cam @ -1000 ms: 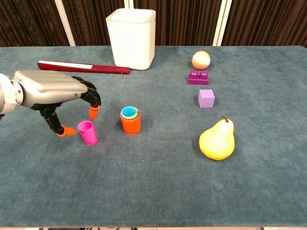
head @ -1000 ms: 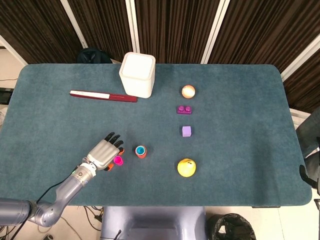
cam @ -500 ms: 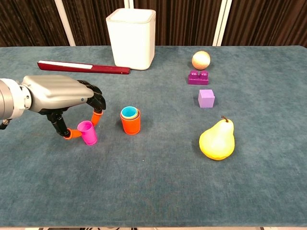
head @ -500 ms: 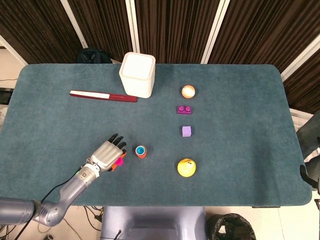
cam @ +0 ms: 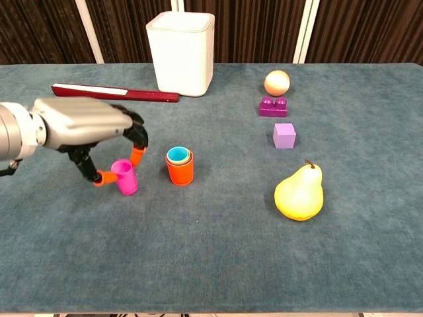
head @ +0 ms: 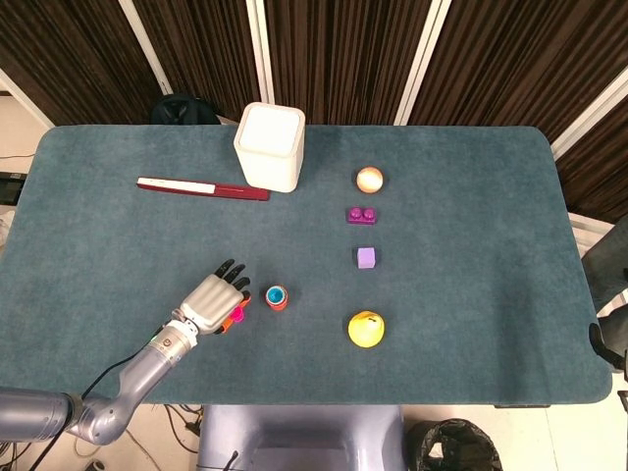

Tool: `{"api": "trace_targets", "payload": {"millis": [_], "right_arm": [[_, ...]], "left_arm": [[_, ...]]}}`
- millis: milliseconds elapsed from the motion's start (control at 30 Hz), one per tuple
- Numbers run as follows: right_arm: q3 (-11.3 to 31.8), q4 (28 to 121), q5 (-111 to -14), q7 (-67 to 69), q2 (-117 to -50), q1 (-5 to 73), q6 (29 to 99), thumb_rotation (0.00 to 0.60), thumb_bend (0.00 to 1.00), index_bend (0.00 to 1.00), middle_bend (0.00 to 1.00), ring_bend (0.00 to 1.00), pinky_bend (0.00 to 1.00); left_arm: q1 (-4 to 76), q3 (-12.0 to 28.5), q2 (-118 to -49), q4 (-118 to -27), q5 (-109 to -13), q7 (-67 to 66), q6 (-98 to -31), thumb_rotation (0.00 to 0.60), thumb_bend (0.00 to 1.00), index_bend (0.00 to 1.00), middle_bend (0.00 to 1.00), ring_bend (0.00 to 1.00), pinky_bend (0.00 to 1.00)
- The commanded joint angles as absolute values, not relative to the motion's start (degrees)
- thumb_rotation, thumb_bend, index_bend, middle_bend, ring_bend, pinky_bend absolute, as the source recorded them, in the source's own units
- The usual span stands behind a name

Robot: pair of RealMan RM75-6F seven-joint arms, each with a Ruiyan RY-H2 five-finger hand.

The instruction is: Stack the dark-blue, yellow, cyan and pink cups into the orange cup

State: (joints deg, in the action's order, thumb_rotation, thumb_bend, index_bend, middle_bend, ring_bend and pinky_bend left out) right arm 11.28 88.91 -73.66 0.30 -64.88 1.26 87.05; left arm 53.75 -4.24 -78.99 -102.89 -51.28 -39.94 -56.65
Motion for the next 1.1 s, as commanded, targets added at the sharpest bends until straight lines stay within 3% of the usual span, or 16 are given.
{"api": "trace_targets", "payload": {"millis": [33, 467, 1100], "right_arm": [[11.29, 88.88, -73.64, 0.28, -64.88, 1.27, 87.02, 0.6, 0.42, 0.04, 0.0, 0.06, 0.0], [11.22, 88.91, -73.66, -0.1, -65.06, 1.35, 86.94, 0.6, 0.42, 0.04, 0.0, 0.06, 0.0], [11.35, 88.93, -73.62, 0.36, -64.85, 1.21, 87.09, 0.6, 0.42, 0.04, 0.0, 0.06, 0.0]], "left_arm": [[53.69, -3.25, -78.13, -103.66, -52.15, -39.52, -57.51, 0.6, 0.36, 0.49, 0.2, 0.0, 0.0], [58.63, 3.66, -77.75, -105.22, -47.56, -41.74, -55.7, 0.6, 0.36, 0.49, 0.2, 0.0, 0.0], [62.48, 4.63, -82.14, -102.81, -40.52, -45.72, -54.89, 0.6, 0.36, 0.49, 0.2, 0.0, 0.0]]}}
